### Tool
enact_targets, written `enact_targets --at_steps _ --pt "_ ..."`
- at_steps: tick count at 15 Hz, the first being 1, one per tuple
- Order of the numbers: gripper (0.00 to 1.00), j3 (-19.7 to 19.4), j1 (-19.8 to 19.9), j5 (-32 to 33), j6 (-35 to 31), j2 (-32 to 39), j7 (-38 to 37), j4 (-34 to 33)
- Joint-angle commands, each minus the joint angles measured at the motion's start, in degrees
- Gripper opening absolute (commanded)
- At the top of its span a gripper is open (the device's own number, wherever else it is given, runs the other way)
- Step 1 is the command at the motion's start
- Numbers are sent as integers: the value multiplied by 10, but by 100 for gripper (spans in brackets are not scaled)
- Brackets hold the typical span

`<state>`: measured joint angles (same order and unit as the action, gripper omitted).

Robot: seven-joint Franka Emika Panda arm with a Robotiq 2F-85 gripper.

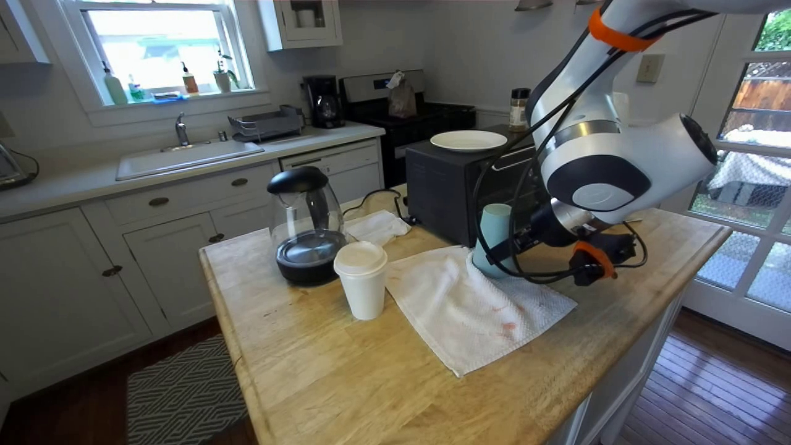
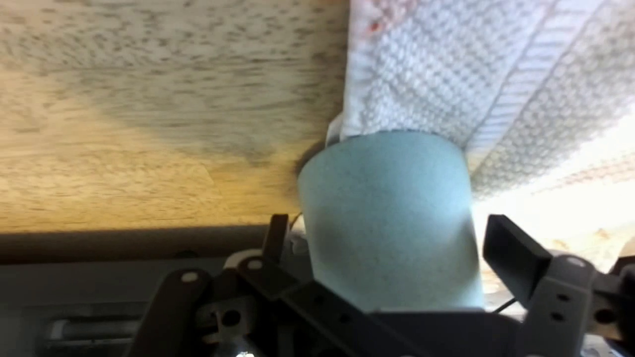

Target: Place the light green cup upside down

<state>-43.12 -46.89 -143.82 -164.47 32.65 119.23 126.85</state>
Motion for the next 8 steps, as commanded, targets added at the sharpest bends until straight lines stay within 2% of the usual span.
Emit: enact_targets --at_steps 1,4,8 --pt "100 -1 5 25 -42 -31 -15 3" --pt "100 7 14 57 -63 -61 -26 9" --pt "100 39 38 149 -89 -122 -87 26"
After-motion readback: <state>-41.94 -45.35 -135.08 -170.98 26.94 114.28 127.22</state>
